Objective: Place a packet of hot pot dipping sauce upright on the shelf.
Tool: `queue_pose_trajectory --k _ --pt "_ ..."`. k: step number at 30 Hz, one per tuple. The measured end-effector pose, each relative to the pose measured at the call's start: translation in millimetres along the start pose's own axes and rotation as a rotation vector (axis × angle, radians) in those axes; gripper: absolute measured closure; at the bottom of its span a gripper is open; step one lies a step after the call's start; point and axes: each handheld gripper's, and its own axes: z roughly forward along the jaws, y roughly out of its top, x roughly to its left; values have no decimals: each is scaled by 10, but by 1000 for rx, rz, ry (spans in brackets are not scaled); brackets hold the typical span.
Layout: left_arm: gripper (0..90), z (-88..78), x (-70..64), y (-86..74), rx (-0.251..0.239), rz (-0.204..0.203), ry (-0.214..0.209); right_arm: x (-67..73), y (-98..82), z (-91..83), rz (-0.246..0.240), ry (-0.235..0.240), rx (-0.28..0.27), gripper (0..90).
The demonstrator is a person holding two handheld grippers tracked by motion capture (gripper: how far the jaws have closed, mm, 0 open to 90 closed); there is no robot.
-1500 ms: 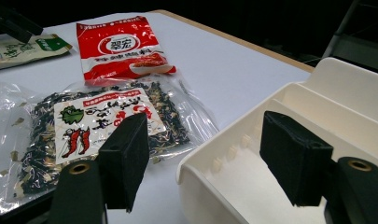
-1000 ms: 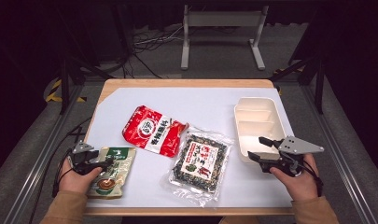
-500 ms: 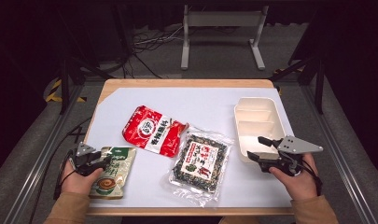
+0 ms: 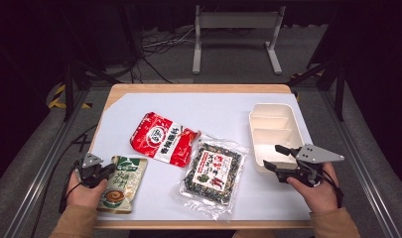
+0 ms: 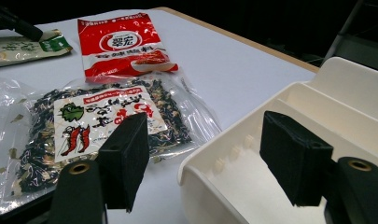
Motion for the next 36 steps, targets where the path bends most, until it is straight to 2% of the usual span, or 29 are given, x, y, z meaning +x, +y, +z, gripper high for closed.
queue_pose_trajectory --k 4,12,16,21,24,30,36 --pt "900 -45 23 12 -13 -25 -28 -4 -5 -11 2 -2 1 332" --pt "900 -273 -16 89 -100 -20 -52 0 9 -21 -2 -3 -5 335" --pt "900 -399 -28 134 -138 -1 -53 15 27 -15 -4 0 -6 338" --pt "900 -535 -91 200 -175 14 -76 39 81 -8 -7 14 -11 344" --pt "900 -620 -148 251 -197 26 -102 70 137 4 -12 31 -12 345" --pt "900 -775 -241 337 -203 56 -150 130 244 38 -30 63 -18 353" --pt "900 -869 -344 391 -239 79 -199 203 323 120 -41 109 -18 358"
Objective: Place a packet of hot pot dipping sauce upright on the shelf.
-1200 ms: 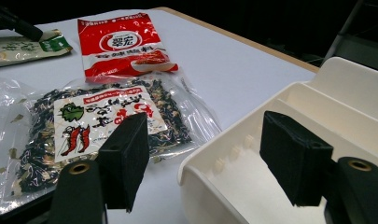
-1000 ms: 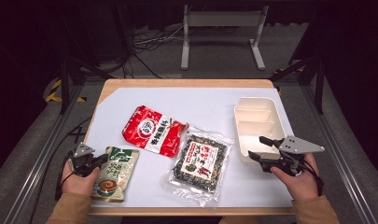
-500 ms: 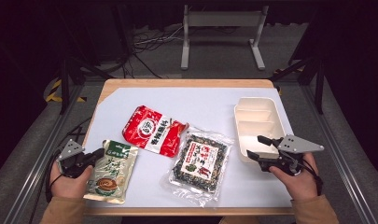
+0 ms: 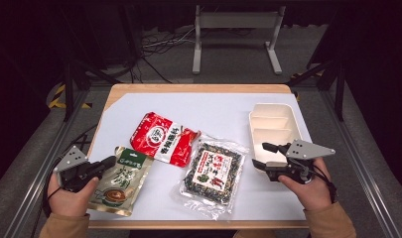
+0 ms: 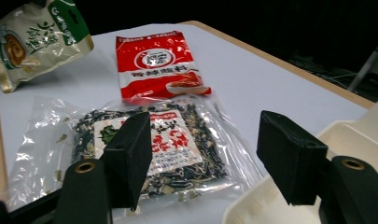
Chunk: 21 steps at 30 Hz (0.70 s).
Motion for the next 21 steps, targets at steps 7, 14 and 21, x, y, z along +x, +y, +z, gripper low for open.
queue_pose_trajectory --k 7,14,21 --pt "900 -76 -151 91 -26 39 -44 93 145 151 -48 49 7 359" --pt "900 -108 -270 181 -50 80 -75 188 284 281 -81 109 3 360" --pt "900 -114 -406 310 -74 126 -104 280 409 401 -105 173 4 362"
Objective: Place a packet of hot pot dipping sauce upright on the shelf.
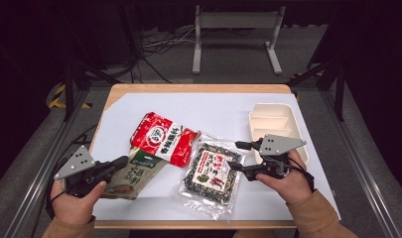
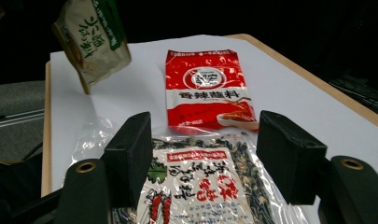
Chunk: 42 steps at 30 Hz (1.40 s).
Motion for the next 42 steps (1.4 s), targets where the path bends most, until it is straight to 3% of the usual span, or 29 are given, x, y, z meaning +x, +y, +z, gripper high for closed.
queue_pose_trajectory --k 8,18,34,42 --pt "900 37 -79 137 -46 17 -30 68 165 169 -37 60 -2 362" --pt "900 147 -166 267 -147 27 -88 118 329 300 -55 106 -14 362" --pt "900 393 -378 417 -214 63 -200 158 408 549 -46 174 -14 406" --pt "900 471 -451 431 -202 82 -224 193 428 662 -62 205 23 458"
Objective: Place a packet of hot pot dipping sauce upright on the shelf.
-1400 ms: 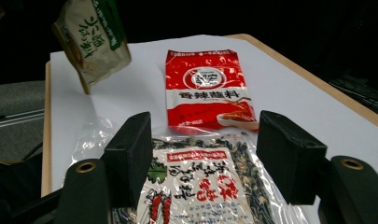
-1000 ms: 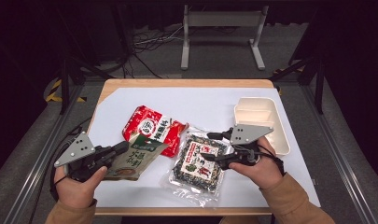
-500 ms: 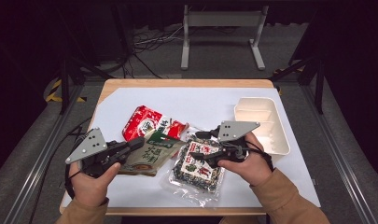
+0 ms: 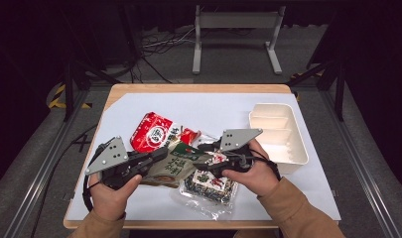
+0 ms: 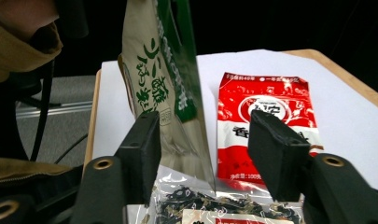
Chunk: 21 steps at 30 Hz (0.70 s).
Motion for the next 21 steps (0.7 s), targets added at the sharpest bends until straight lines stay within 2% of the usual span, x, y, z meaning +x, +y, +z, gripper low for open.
queue_pose_trajectory --k 12,21 --pt "900 84 -52 -30 6 13 -28 13 33 163 -8 81 44 545" --pt "900 118 -84 -45 -3 18 -41 29 39 202 4 135 68 631"
